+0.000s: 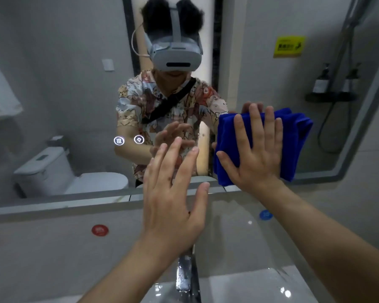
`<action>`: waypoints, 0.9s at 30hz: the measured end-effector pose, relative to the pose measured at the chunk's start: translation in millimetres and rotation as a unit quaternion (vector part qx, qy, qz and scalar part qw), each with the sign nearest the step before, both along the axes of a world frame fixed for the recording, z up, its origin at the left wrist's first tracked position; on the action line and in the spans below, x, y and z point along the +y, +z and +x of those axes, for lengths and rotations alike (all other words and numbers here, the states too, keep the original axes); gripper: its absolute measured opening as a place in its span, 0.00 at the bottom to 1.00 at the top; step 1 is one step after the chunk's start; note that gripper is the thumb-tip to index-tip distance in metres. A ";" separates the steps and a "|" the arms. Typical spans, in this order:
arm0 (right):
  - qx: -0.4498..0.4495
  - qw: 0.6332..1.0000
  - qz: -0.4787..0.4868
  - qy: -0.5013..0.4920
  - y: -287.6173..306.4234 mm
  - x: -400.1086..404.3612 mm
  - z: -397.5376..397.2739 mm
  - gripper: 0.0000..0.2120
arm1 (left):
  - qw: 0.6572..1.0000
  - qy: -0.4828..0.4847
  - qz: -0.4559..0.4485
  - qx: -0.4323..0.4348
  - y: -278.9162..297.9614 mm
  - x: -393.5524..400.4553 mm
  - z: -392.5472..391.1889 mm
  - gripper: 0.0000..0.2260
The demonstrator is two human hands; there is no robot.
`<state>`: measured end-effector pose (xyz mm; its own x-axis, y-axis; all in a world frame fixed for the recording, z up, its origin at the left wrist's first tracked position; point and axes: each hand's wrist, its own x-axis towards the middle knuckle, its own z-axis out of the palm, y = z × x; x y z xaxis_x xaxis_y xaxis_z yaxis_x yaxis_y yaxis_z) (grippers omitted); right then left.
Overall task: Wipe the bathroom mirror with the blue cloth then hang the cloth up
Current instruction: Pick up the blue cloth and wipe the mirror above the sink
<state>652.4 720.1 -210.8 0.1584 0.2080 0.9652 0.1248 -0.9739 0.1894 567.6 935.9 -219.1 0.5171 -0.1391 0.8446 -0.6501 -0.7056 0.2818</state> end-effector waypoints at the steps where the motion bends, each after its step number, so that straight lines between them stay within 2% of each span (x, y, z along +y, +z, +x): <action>1: 0.000 1.000 -0.004 0.002 0.8 8.2 0.5 0.36 | 1.000 -0.001 -0.001 0.001 0.5 6.7 -0.7 0.26; 27: -0.038 0.999 0.003 0.034 13.4 193.0 9.4 0.34 | 0.999 0.037 -0.029 -0.018 5.1 156.4 -0.9 0.25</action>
<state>661.7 913.2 -197.4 0.0714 0.2105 0.9750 0.1755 -0.9649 0.1954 566.8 1092.3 -214.0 0.4929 -0.0521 0.8685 -0.6067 -0.7361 0.3001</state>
